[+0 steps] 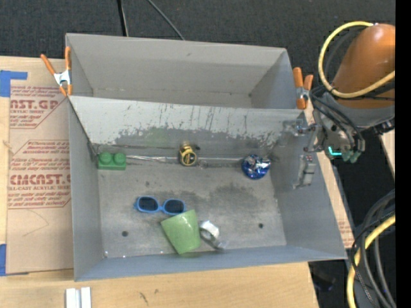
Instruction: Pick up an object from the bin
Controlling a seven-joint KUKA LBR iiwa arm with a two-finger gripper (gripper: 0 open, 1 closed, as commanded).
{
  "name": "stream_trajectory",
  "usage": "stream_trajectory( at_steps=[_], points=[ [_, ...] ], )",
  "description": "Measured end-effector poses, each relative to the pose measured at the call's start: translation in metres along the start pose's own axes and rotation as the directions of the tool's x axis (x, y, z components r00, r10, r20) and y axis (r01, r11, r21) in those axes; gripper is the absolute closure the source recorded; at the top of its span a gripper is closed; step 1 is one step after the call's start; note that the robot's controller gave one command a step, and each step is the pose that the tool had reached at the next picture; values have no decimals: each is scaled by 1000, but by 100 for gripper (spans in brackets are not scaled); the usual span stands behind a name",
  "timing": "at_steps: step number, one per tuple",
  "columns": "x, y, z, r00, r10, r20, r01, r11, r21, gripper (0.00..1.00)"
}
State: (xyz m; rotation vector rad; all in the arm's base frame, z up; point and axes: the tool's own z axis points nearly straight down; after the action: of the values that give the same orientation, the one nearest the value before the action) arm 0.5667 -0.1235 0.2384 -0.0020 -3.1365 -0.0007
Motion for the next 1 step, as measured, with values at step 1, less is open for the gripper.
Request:
stream_trajectory(
  at_steps=[1],
  points=[
    [-22,8,77,998,55,1,-55,998,-2,0]
  ],
)
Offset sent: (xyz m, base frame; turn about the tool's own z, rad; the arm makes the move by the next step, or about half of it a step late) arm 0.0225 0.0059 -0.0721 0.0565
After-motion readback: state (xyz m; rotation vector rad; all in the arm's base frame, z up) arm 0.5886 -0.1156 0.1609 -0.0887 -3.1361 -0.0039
